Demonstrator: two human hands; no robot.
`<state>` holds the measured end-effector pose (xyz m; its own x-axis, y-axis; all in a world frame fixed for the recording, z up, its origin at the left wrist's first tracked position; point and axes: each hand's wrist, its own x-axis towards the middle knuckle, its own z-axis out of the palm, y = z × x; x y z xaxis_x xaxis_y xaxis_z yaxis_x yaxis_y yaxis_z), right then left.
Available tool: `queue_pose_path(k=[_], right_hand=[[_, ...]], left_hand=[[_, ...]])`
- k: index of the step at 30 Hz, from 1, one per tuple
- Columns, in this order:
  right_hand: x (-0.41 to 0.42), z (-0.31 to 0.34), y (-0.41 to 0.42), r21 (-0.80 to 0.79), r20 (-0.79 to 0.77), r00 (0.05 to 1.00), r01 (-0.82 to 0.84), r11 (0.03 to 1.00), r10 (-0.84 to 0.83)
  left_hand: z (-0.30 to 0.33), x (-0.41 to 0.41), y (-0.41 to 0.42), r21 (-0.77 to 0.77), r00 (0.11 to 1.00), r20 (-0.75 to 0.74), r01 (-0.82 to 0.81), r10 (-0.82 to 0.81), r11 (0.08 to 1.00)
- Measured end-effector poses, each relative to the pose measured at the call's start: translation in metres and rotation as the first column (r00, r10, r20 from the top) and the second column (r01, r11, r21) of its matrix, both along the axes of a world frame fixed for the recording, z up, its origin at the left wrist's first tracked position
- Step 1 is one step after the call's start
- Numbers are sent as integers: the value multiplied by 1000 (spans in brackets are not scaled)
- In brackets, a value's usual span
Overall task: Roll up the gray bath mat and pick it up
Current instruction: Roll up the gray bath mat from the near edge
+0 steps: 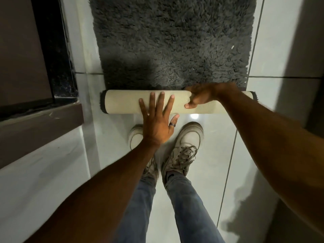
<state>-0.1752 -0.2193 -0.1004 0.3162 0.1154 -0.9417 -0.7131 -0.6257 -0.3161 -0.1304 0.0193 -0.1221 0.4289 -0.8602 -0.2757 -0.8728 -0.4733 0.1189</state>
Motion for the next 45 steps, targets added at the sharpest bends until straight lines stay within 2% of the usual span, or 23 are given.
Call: queue_pose_path(k=[2, 3, 5, 7, 9, 13, 17, 21, 24, 29, 32, 35, 37, 38, 40, 41, 43, 45], right_hand=[[-13, 3, 10, -199, 77, 994, -57, 978, 73], [-23, 7, 20, -314, 171, 981, -32, 949, 90], [-51, 16, 47, -503, 421, 901, 133, 854, 108], [-77, 21, 74, -582, 542, 829, 254, 772, 135], [-91, 15, 88, -600, 515, 844, 226, 768, 154], [-73, 0, 64, -591, 539, 834, 274, 759, 119], [-49, -5, 32, -593, 559, 819, 287, 752, 129], [-43, 0, 20, -612, 523, 817, 161, 774, 243], [-18, 2, 4, -597, 472, 865, 174, 783, 167], [7, 13, -15, -572, 443, 889, 179, 801, 117], [9, 21, -24, -461, 395, 918, 162, 872, 38], [11, 23, -34, -245, 265, 963, 106, 964, -38], [13, 21, -37, -123, 150, 989, 30, 992, -11], [14, 18, -38, -116, 108, 993, -29, 993, 41], [15, 14, -37, -229, 53, 984, -153, 961, 169], [15, 13, -34, -304, 61, 983, -149, 941, 175], [12, 17, -19, -411, 197, 975, -13, 912, 102], [3, 24, 8, -506, 420, 907, 218, 834, 17]], left_hand=[[-2, -1, -2, 25, 1000, 8, -12, 11, 1000], [-2, -1, -2, 30, 1000, 7, -12, 12, 999], [-2, 4, -9, 1, 1000, -19, -17, 17, 1000], [-2, 20, -29, -13, 999, -23, -30, 30, 999], [-3, 38, -43, -24, 1000, -3, -19, 19, 1000], [-5, 46, -32, -203, 996, 19, 92, -90, 975], [-5, 56, -42, -159, 997, 3, 78, -79, 984], [-4, 76, -70, -157, 997, -19, 68, -72, 985], [-1, 92, -92, -132, 996, -15, 83, -86, 988], [5, 106, -107, -134, 996, -12, 88, -90, 987], [11, 89, -85, -193, 999, -38, 21, -29, 981], [13, 55, -46, -132, 999, -38, 26, -31, 991], [12, 34, -27, -115, 999, -40, 22, -27, 993], [11, 26, -23, -115, 999, -43, 4, -9, 993], [8, 19, -25, -114, 998, -49, -35, 29, 993], [7, 19, -28, -111, 998, -49, -50, 44, 993], [7, 25, -39, -95, 997, -44, -69, 65, 993], [5, 40, -55, -81, 997, -43, -73, 70, 994]])
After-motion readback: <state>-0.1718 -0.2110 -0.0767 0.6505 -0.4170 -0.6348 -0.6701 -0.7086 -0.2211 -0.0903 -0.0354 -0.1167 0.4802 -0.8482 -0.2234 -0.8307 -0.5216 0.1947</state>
